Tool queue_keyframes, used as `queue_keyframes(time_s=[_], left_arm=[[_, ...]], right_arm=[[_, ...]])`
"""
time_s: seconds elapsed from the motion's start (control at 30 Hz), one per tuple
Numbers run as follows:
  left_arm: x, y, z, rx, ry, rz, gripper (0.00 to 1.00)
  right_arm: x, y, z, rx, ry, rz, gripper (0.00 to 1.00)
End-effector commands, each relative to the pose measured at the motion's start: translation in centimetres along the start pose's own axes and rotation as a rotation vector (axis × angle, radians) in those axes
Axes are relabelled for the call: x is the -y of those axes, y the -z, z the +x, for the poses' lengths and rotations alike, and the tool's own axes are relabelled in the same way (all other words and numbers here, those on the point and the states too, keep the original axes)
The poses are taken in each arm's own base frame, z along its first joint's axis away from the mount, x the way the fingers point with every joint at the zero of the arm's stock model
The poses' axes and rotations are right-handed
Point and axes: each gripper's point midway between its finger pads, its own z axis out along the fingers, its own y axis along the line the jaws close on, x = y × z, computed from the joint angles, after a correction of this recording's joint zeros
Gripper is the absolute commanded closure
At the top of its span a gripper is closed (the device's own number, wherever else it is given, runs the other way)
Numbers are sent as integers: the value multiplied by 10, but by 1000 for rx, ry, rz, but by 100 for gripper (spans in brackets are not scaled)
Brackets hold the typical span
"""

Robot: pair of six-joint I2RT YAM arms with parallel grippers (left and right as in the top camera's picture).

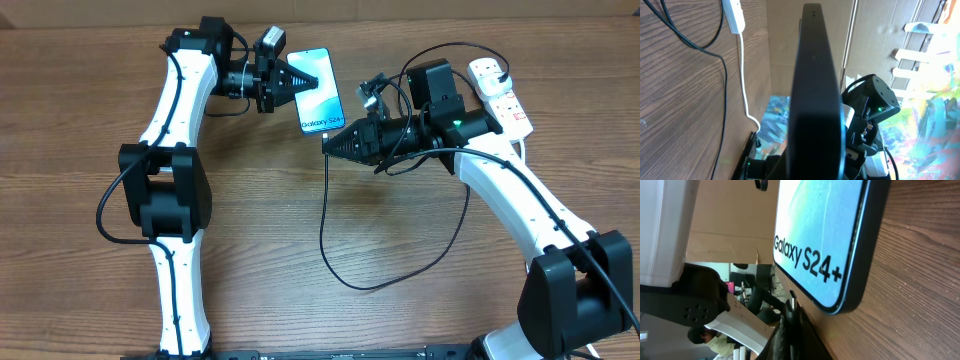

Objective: Plug charger to phone and switch on socket
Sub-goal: 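Push the plug into the phone's port with the right gripper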

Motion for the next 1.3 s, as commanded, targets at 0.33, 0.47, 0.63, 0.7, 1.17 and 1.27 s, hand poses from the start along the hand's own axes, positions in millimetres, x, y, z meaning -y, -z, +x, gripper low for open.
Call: queue_keyframes(time_s=[0.33, 0.47, 0.63, 0.7, 1.17, 1.27], left_arm=[[30, -2, 5, -8, -47, 63, 96], [30, -2, 5, -8, -46, 63, 96], [30, -2, 5, -8, -42, 63, 96], [30, -2, 5, -8, -43, 63, 96], [30, -3, 5, -9, -47, 63, 96], [30, -4, 6, -12, -52, 63, 96]], right_arm=[[-5, -1, -4, 7, 19, -2, 96], [-5, -1, -5, 7, 19, -1, 96], [-3, -1, -6, 14, 18, 12, 96], [-3, -1, -6, 14, 18, 12, 96], [-4, -1, -7, 17, 25, 9, 96], [-4, -1, -7, 18, 27, 9, 96]])
